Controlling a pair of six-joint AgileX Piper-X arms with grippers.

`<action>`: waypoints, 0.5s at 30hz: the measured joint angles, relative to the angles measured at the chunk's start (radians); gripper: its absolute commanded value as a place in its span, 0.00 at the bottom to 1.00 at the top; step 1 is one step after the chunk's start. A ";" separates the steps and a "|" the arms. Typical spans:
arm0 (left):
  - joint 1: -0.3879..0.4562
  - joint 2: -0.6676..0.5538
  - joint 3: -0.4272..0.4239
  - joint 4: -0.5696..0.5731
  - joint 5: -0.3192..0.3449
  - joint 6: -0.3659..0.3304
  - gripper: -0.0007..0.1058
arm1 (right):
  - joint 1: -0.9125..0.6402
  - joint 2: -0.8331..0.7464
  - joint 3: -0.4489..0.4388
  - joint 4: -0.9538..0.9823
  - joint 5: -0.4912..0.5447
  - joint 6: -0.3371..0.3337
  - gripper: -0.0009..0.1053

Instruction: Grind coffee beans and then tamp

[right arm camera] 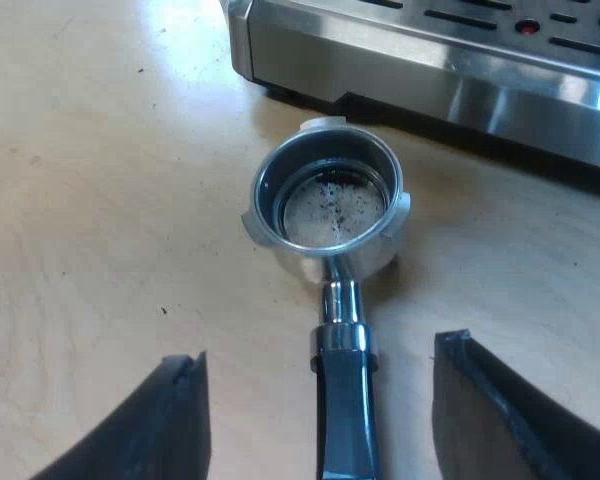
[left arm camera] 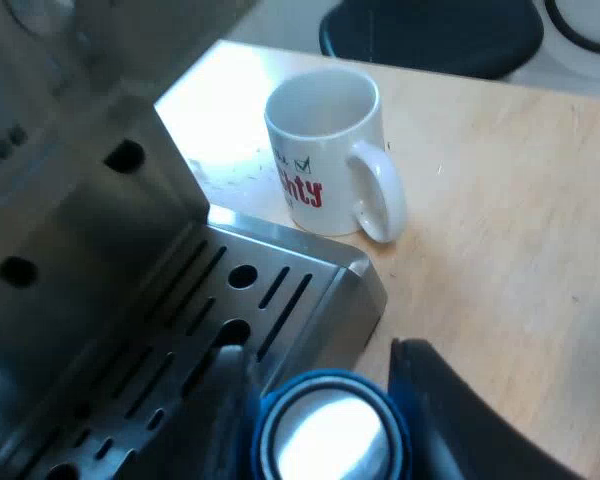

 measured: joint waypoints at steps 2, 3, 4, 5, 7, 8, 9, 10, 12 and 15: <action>0.000 -0.025 0.000 0.024 -0.027 0.000 0.10 | 0.000 0.000 0.000 -0.018 -0.002 0.000 0.50; 0.000 -0.035 0.000 0.038 -0.043 0.000 0.10 | 0.000 0.000 0.000 -0.029 -0.002 0.000 0.50; 0.000 -0.045 0.000 0.052 -0.059 0.000 0.10 | 0.000 0.000 0.000 -0.047 -0.002 0.000 0.50; 0.000 -0.051 0.000 0.061 -0.066 0.000 0.10 | 0.000 0.000 0.000 -0.056 -0.002 0.000 0.50; 0.012 -0.064 0.000 0.103 -0.074 0.000 0.10 | 0.000 0.000 0.000 -0.090 -0.002 0.000 0.50; 0.016 -0.066 0.000 0.110 -0.073 0.000 0.10 | 0.000 0.000 0.000 -0.098 -0.002 0.000 0.50; 0.030 -0.069 0.000 0.135 -0.073 0.000 0.10 | 0.000 0.000 0.000 -0.113 -0.002 -0.005 0.50; 0.045 -0.070 0.000 0.162 -0.073 -0.002 0.10 | 0.000 0.000 0.000 -0.126 -0.002 -0.022 0.50; 0.079 -0.070 0.000 0.205 -0.073 -0.003 0.10 | 0.000 0.000 0.000 -0.142 -0.006 -0.049 0.50; 0.139 -0.070 0.000 0.292 -0.075 -0.003 0.10 | 0.000 0.000 0.000 -0.161 -0.033 -0.098 0.50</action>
